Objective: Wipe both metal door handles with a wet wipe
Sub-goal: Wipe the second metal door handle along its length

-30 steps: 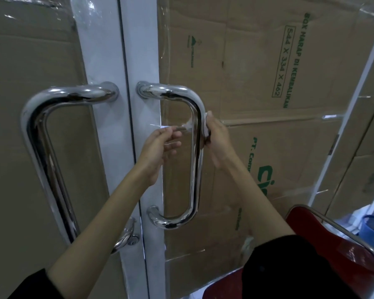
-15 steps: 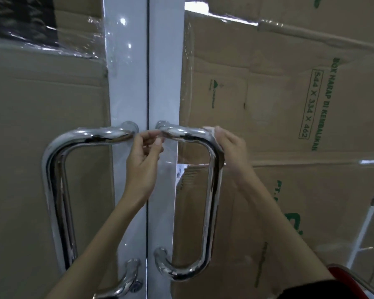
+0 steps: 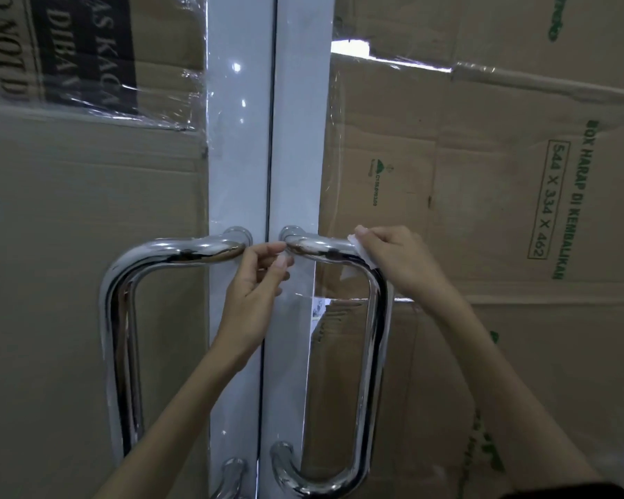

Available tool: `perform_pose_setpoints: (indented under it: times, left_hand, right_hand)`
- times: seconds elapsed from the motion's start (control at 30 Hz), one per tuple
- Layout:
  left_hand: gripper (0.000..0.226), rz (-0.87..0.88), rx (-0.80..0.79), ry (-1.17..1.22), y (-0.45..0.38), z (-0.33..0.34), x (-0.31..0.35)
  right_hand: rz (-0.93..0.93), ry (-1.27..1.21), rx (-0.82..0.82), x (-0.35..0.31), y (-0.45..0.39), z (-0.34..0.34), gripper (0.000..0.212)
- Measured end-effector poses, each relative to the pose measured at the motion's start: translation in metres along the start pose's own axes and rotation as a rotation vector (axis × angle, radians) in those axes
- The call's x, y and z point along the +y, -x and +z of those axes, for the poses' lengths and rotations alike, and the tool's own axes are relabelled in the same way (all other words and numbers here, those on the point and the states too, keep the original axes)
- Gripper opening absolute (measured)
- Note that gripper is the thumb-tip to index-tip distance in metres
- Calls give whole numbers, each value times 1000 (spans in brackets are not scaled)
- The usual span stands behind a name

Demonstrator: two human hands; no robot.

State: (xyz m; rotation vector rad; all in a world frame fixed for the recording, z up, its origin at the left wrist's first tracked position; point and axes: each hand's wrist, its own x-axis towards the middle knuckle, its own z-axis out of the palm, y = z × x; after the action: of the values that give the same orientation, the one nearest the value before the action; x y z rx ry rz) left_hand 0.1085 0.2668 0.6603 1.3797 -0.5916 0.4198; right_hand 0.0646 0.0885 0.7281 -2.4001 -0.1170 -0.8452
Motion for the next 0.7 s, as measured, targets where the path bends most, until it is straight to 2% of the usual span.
perform_pose_setpoints:
  times: [0.17, 0.27, 0.37, 0.47, 0.53, 0.6, 0.67, 0.7]
  left_hand:
    - [18, -91, 15, 100, -2, 6, 3]
    - [20, -117, 22, 135, -1, 6, 4]
    - [22, -120, -2, 128, 2, 0, 6]
    - [23, -128, -47, 118, 3, -9, 8]
    - [24, -135, -72, 114, 3, -14, 9]
    - [24, -147, -96, 116, 3, -19, 10]
    - [24, -161, -116, 123, 3, -21, 10]
    - [25, -167, -122, 127, 2, -22, 10]
  right_hand:
    - [-52, 240, -144, -50, -24, 13, 46]
    - [-166, 365, -53, -58, -15, 36, 39]
    - [-277, 220, -8, -38, -5, 30, 24]
    - [-223, -105, -145, -18, -7, 2, 19]
    - [-181, -227, -206, -13, -10, -11, 18]
    - [-122, -280, -212, -15, -16, -13, 17]
    - [-73, -219, -186, -23, -22, -6, 15]
    - [-69, -153, -181, -29, -24, -1, 22]
